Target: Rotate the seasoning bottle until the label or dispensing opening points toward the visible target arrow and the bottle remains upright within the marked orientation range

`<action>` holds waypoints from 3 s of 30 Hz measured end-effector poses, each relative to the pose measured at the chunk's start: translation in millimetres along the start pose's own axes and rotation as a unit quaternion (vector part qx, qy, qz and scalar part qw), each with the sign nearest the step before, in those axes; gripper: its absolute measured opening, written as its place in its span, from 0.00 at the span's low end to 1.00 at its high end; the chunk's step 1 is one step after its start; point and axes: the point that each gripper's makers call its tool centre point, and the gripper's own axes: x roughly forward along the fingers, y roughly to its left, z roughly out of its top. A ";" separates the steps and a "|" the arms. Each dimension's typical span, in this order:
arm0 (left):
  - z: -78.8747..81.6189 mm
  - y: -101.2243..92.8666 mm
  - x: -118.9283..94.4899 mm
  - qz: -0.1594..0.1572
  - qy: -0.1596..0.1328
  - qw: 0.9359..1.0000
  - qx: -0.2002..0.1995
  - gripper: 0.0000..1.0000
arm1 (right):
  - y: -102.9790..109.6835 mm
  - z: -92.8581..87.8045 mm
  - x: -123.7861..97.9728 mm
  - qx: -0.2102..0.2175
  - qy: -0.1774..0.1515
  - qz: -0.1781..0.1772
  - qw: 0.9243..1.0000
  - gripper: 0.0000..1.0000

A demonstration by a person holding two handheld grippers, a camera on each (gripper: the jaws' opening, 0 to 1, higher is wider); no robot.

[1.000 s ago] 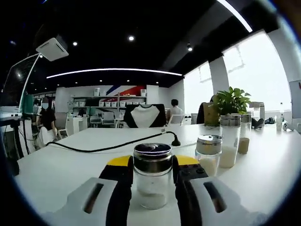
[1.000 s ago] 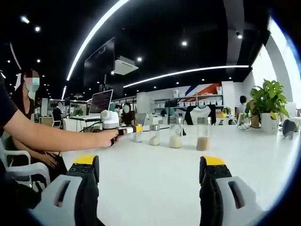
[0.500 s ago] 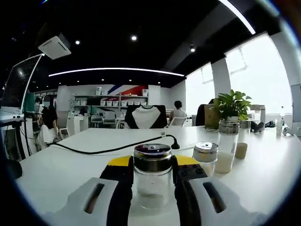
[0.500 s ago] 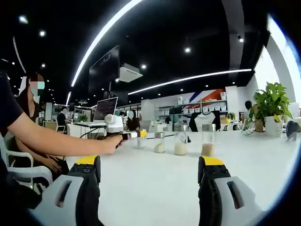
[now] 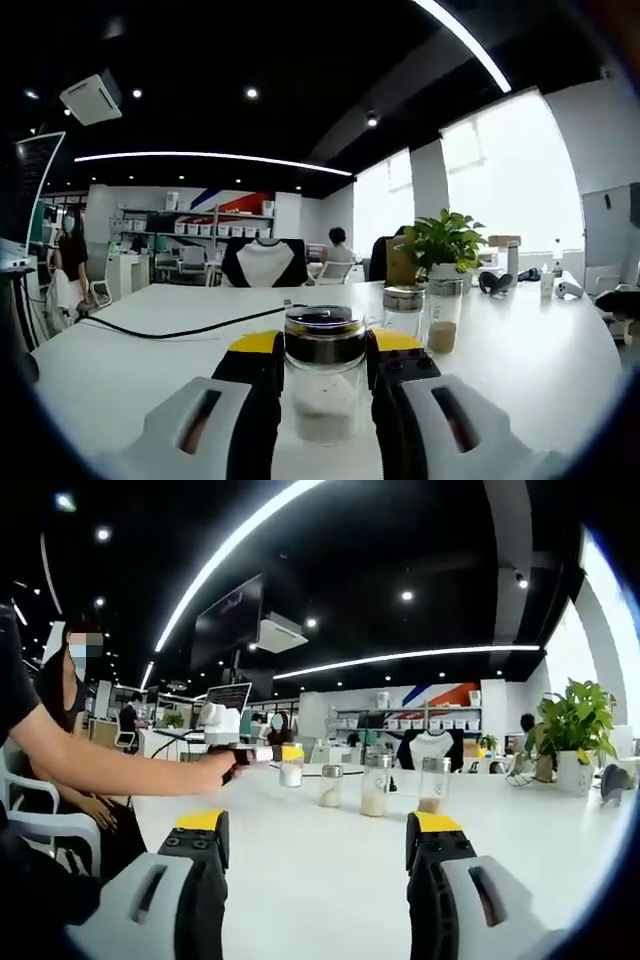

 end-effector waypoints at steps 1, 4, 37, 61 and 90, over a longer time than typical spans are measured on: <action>-0.4 -4.4 -2.3 -0.007 0.002 1.000 -0.008 0.34 | 1.1 -0.3 0.5 -0.004 0.001 0.000 1.000 0.65; 0.5 -16.5 -10.0 -0.028 0.002 0.999 -0.027 0.34 | 5.4 0.7 1.9 -0.002 -0.003 0.008 1.000 0.62; 3.5 -223.8 -121.7 -0.355 -0.012 0.935 -0.021 0.34 | 53.6 -11.6 13.0 0.005 0.012 0.097 0.995 0.37; 1.1 -263.6 -147.8 -0.457 -0.015 0.887 -0.057 0.34 | 89.8 -20.9 16.0 0.062 0.026 0.152 0.986 0.31; -5.5 -260.3 -138.4 -0.367 0.019 0.930 -0.001 0.37 | 87.0 -18.0 19.9 0.015 0.016 0.117 0.993 0.32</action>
